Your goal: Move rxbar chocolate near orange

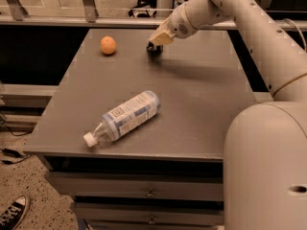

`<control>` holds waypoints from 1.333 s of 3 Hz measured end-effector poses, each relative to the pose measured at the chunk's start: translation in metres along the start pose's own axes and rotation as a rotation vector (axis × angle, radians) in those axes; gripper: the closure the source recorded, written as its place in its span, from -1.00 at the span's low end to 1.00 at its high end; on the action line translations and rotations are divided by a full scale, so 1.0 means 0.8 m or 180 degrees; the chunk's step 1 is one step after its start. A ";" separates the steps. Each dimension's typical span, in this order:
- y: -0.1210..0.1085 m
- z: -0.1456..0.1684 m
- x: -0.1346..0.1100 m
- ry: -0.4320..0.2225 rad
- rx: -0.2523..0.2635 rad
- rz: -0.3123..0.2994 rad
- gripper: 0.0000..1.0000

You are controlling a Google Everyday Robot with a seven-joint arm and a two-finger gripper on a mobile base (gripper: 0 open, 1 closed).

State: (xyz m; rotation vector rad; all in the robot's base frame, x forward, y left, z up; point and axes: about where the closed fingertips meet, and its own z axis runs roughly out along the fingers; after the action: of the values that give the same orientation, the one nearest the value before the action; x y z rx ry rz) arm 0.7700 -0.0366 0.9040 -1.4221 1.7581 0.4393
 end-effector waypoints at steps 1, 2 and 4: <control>0.036 0.055 -0.007 0.0132 -0.0236 -0.0198 1.00; 0.059 0.084 -0.009 0.0191 -0.0392 -0.0285 1.00; 0.074 0.120 -0.040 0.0176 -0.0545 -0.0473 1.00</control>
Offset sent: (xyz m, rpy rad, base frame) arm -0.0299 0.0874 -0.0596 -0.1153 0.0462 0.1838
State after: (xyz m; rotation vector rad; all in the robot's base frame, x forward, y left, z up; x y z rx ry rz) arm 0.7514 0.0693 0.8571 -1.6875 1.6761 0.4840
